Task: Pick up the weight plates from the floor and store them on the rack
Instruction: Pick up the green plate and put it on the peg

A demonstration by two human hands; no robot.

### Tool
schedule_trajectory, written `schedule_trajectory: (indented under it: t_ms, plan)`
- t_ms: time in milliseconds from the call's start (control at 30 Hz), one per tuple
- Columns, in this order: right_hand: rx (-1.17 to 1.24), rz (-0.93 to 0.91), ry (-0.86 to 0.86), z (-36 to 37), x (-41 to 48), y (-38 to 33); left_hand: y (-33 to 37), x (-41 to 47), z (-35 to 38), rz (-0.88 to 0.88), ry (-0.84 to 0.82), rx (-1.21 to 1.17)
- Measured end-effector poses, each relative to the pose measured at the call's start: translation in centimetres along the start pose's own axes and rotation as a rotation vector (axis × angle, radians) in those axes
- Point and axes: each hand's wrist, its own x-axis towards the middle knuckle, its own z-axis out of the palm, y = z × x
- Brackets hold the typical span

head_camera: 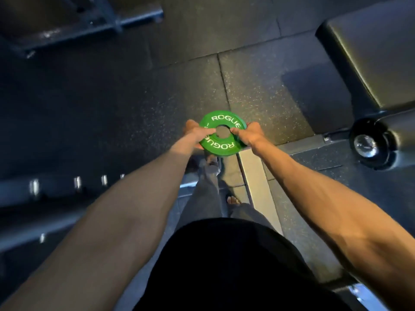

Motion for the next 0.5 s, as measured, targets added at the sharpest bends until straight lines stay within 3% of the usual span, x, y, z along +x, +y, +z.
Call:
schedule_trajectory:
  t_ms: [67,167,500]
  plan:
    - [-0.073,-0.057,-0.048,1.9,-4.0,0.0,-3.6,-4.4,-2.3,-0.045,0.004,-0.173]
    - [-0.205,-0.132,-0.155,6.1,-9.2,0.1,-9.9,-10.4,-6.5,-0.06,0.142,-0.235]
    - [-0.651,-0.399,-0.46,25.9,-29.0,3.8,-39.1,-22.2,-17.9,-0.189,0.477,-0.587]
